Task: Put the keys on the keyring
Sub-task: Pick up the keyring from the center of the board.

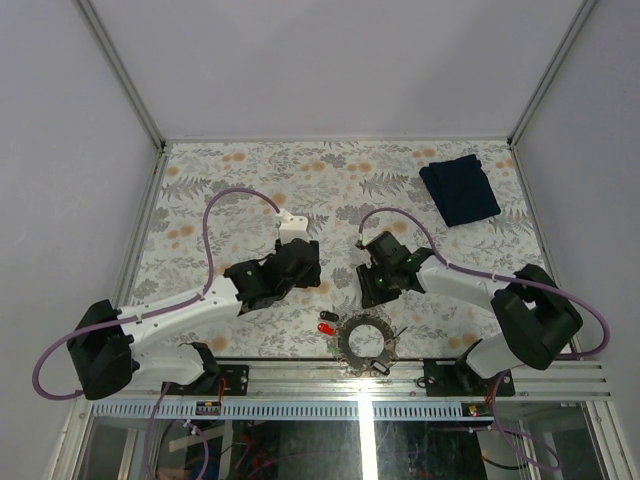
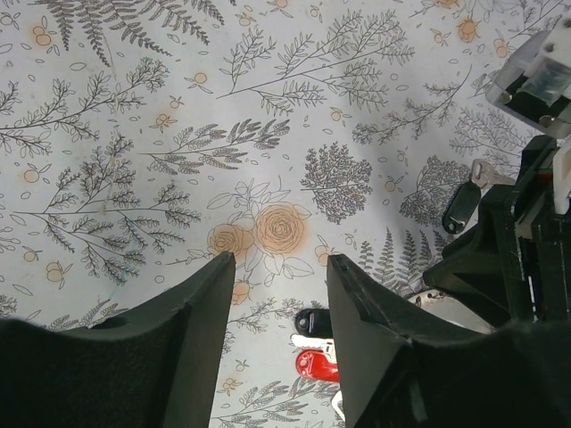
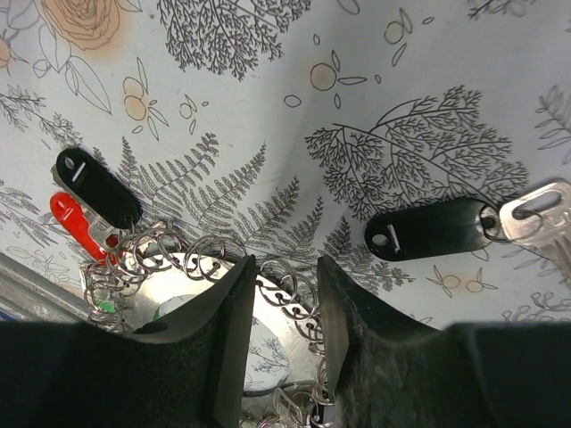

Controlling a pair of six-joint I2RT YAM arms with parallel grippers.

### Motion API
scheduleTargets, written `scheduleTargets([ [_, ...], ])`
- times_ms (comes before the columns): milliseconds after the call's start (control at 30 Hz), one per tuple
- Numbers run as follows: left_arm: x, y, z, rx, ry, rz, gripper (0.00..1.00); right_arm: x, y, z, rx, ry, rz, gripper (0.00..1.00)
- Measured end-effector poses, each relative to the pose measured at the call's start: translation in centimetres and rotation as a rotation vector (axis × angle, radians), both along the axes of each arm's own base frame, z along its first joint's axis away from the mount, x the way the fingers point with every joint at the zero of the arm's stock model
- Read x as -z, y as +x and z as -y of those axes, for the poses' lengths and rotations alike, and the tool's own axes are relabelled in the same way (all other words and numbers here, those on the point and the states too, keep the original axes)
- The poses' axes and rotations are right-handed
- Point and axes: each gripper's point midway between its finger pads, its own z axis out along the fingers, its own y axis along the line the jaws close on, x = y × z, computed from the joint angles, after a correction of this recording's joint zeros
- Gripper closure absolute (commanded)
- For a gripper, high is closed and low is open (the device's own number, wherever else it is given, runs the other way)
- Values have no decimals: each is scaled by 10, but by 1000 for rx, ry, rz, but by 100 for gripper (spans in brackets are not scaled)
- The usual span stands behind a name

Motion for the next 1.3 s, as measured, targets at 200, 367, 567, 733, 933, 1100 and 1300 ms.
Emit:
scheduleTargets([
  [200, 4, 0, 0, 8, 13, -6, 52, 7, -7, -3, -18, 15, -47, 60],
  [367, 4, 0, 2, 12, 9, -7, 52, 6, -10, -6, -31, 31, -62, 64],
  [567, 3, 0, 2, 13, 7, -7, 52, 5, -14, -9, -45, 49, -78, 70],
  [733, 3, 0, 2, 13, 7, -6, 52, 4, -16, -11, -50, 62, -89, 73],
  [933, 3, 0, 2, 13, 7, -6, 52, 4, -16, -10, -50, 61, -93, 81],
  [1100, 3, 0, 2, 14, 7, -7, 52, 5, -17, -8, -53, 56, -98, 98],
  [1300, 1, 0, 2, 19, 8, 1, 50, 2, -16, -9, -68, 60, -83, 100],
])
